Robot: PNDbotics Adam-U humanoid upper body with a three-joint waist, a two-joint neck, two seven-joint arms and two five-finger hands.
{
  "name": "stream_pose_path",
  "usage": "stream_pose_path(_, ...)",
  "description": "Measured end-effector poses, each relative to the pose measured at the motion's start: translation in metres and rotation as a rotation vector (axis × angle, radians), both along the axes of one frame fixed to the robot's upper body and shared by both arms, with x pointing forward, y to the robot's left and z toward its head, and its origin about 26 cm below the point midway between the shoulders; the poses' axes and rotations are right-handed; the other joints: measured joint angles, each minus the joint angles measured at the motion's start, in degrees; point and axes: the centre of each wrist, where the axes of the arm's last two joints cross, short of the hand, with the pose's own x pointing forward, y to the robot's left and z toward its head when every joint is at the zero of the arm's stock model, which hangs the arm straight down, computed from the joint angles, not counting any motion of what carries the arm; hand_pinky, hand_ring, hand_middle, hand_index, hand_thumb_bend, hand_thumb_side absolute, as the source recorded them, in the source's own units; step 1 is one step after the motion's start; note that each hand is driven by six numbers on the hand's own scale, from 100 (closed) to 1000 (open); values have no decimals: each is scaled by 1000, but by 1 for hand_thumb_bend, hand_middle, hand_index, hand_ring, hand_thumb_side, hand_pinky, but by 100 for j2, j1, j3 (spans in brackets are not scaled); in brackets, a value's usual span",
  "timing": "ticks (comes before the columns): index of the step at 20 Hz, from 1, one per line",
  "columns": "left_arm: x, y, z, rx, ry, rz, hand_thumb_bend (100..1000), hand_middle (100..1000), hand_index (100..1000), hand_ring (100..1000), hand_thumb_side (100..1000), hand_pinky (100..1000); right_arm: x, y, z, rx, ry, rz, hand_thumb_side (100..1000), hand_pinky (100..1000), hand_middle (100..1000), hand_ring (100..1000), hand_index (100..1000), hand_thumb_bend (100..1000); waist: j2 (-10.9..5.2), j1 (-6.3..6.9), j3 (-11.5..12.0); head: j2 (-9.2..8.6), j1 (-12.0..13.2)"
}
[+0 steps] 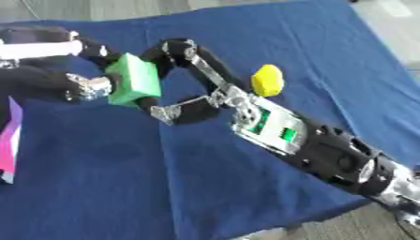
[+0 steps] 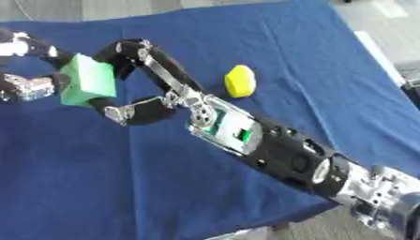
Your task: Pick up the objects with one hand, pass them to the other hand, and then place them into the box on the other side of the table.
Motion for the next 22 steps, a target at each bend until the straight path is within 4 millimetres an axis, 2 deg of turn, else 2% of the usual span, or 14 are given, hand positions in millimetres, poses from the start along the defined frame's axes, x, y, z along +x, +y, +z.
stream_pose_path(18,0,0,0,0,1,-9,100,719,900,865,1000,1000,0,-1,0,-6,4,3,100,577,556,588,610,223,0,0,-8,0,-17)
stream_pose_path(19,0,0,-1,0,2,-8,100,719,899,865,977,1000,0,-1,0,-6,4,3,100,577,557,588,610,222,0,0,-8,0,-27)
stream_pose_path(21,0,0,-1,2,4,-7,100,718,896,864,755,1000,0,-1,0,-6,5,4,100,577,557,588,610,219,0,0,-8,0,-41)
stream_pose_path(22,0,-1,-1,3,4,-7,100,718,893,864,473,1000,0,-1,0,-6,5,4,100,577,557,588,610,219,0,0,-9,0,-41)
